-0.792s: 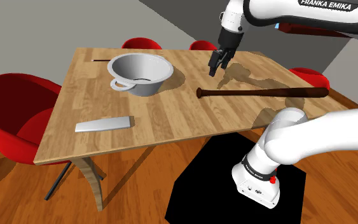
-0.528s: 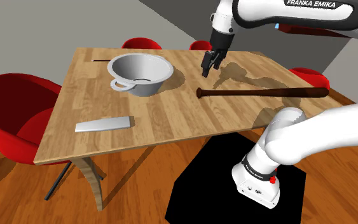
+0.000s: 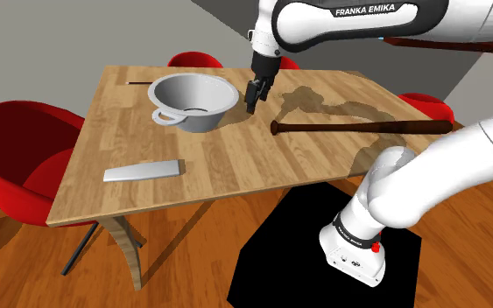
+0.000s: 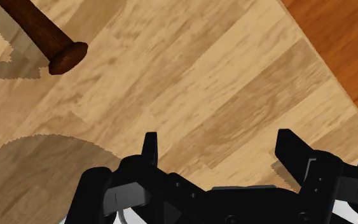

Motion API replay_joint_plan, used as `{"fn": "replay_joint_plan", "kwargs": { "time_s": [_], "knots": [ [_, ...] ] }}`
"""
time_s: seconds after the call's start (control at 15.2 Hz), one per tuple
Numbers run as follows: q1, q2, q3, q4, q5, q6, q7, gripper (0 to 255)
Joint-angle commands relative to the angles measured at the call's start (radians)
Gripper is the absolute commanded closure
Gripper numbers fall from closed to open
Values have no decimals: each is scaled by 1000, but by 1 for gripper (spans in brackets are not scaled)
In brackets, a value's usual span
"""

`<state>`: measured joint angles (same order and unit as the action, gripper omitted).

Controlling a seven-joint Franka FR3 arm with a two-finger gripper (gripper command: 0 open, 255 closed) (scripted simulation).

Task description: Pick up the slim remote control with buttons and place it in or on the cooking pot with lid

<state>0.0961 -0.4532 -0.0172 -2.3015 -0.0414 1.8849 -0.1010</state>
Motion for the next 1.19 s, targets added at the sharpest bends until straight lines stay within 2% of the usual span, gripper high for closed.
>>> {"fn": "replay_joint_plan", "kwargs": {
  "time_s": [0.0,0.53,1.12],
  "knots": [
    [19,75,8,38,6,35,-26,0],
    [87,336,58,199,19,124,-115,0],
    [157,614,126,422,0,166,-198,0]
  ]
}}
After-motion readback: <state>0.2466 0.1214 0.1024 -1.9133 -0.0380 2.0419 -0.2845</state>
